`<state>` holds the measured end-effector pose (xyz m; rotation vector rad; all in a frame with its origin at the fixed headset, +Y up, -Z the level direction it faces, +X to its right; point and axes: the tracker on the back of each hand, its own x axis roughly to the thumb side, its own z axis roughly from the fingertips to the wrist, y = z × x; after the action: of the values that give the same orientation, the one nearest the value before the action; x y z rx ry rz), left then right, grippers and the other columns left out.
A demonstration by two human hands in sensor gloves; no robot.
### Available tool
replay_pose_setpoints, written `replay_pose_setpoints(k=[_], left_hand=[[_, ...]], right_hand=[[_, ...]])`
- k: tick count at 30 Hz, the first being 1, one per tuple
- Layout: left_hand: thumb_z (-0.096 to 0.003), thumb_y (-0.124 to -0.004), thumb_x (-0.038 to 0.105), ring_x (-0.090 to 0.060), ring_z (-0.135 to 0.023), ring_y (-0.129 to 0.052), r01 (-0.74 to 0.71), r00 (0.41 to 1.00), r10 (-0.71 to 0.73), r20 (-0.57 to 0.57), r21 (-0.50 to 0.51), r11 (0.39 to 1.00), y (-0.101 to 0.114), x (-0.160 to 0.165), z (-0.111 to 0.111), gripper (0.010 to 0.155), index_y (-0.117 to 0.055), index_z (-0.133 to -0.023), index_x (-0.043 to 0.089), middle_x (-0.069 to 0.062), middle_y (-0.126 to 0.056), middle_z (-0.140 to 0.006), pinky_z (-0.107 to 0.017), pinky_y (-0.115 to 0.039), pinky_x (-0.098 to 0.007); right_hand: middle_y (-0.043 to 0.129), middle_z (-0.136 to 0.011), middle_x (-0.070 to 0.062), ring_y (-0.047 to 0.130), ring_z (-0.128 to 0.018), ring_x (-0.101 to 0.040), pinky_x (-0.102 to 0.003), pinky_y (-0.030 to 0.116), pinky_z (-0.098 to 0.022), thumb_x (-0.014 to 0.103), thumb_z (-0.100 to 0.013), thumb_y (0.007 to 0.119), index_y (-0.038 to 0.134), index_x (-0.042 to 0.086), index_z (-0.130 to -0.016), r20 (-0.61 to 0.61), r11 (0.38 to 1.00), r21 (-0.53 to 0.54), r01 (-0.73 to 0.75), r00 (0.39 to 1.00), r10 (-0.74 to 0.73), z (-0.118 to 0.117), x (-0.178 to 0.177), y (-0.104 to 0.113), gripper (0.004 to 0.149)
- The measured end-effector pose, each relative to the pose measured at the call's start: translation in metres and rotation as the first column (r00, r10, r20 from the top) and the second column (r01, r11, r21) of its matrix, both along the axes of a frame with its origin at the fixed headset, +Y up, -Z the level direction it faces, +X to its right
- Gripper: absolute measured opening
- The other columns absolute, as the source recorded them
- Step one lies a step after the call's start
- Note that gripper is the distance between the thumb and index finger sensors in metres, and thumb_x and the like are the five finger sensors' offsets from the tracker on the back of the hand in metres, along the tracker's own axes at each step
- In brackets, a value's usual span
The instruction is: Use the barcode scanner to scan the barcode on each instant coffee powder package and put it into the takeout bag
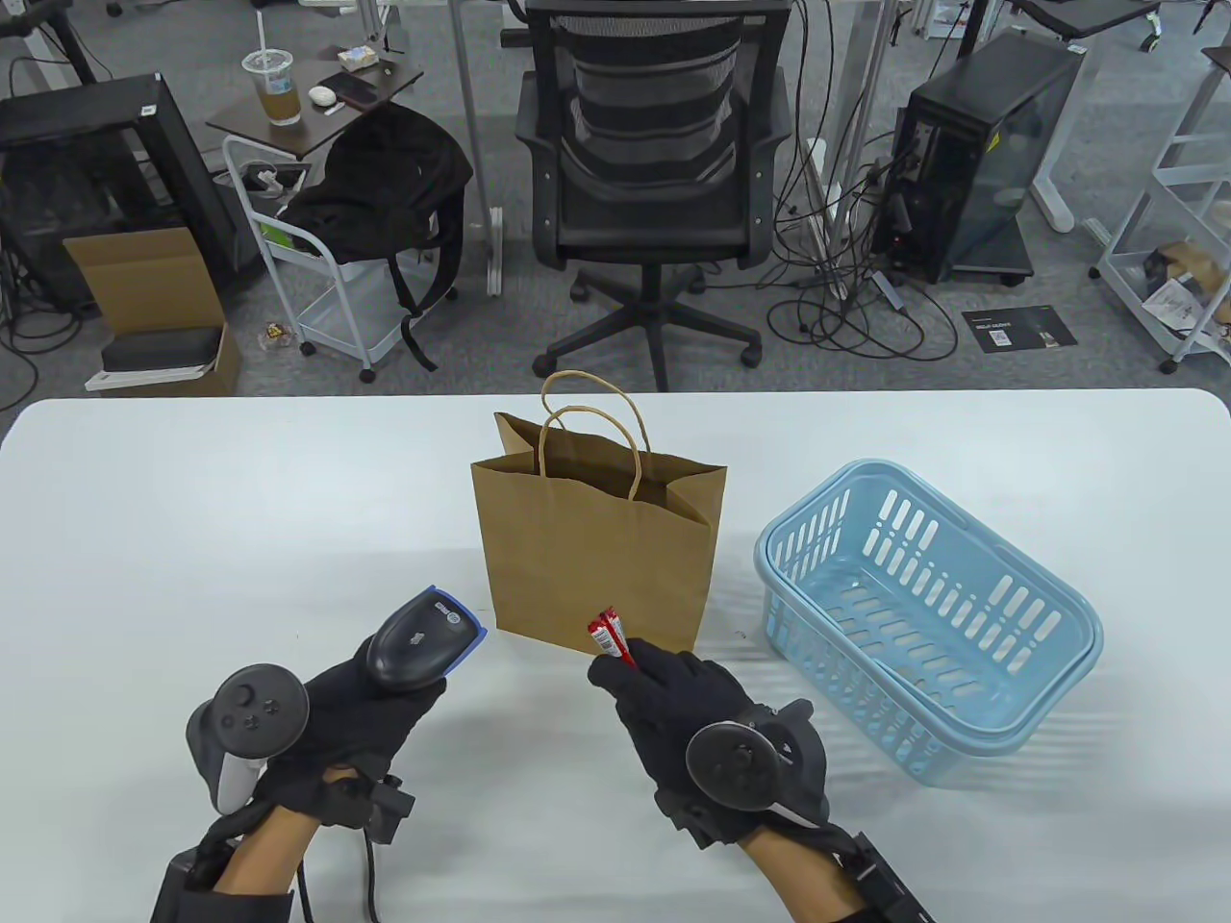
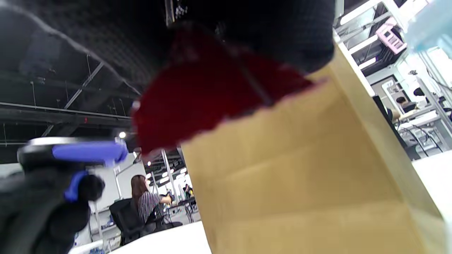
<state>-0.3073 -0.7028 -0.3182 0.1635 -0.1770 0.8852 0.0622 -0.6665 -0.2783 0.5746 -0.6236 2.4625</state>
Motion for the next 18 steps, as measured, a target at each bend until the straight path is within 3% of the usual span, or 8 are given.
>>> replay_pose_setpoints(k=[5, 11, 15, 18], left_hand=[[-0.0424, -0.088, 0.059, -0.016, -0.043, -0.11, -0.036, 0.999, 0.036, -0.001, 0.001, 0.999, 0.003, -0.004, 0.0, 0.058, -0.078, -0.089, 0.026, 0.01, -0.101, -0.064, -0.041, -0.091, -0.039], [-0.0426, -0.088, 0.059, -0.016, -0.043, -0.11, -0.056, 0.998, 0.056, 0.007, 0.022, 0.998, 0.009, -0.006, 0.003, 0.058, -0.078, -0.089, 0.025, 0.01, -0.101, -0.064, -0.041, -0.091, -0.039], [-0.0426, -0.088, 0.059, -0.016, -0.042, -0.111, -0.096, 0.995, 0.096, 0.017, 0.021, 0.995, 0.01, -0.007, 0.003, 0.058, -0.078, -0.089, 0.026, 0.011, -0.101, -0.064, -0.041, -0.092, -0.039], [-0.0426, -0.088, 0.059, -0.016, -0.042, -0.11, -0.107, 0.994, 0.107, 0.016, 0.02, 0.994, 0.01, -0.009, 0.003, 0.058, -0.078, -0.089, 0.025, 0.011, -0.101, -0.064, -0.041, -0.092, -0.039]], right_hand=[[0.092, -0.096, -0.012, 0.103, -0.066, -0.021, -0.038, 0.086, -0.045, 0.04, -0.048, 0.085, 0.088, 0.037, -0.09, 0.01, 0.992, 0.008, 0.13, 0.991, -0.13, 0.009, 0.005, 0.046, 0.042], [0.073, -0.114, -0.012, 0.084, -0.086, -0.027, -0.04, 0.077, -0.057, 0.044, -0.051, 0.079, 0.076, 0.035, -0.102, 0.061, 0.97, -0.01, 0.244, 0.968, -0.243, 0.017, 0.013, 0.101, 0.052], [0.067, -0.117, -0.013, 0.087, -0.072, -0.021, -0.032, 0.08, -0.047, 0.045, -0.053, 0.075, 0.069, 0.034, -0.107, 0.095, 0.966, -0.045, 0.256, 0.963, -0.251, 0.016, 0.016, 0.127, 0.056], [0.063, -0.118, -0.014, 0.089, -0.071, -0.02, -0.031, 0.081, -0.045, 0.043, -0.053, 0.074, 0.067, 0.033, -0.108, 0.098, 0.951, -0.027, 0.308, 0.947, -0.305, 0.011, 0.016, 0.137, 0.057]])
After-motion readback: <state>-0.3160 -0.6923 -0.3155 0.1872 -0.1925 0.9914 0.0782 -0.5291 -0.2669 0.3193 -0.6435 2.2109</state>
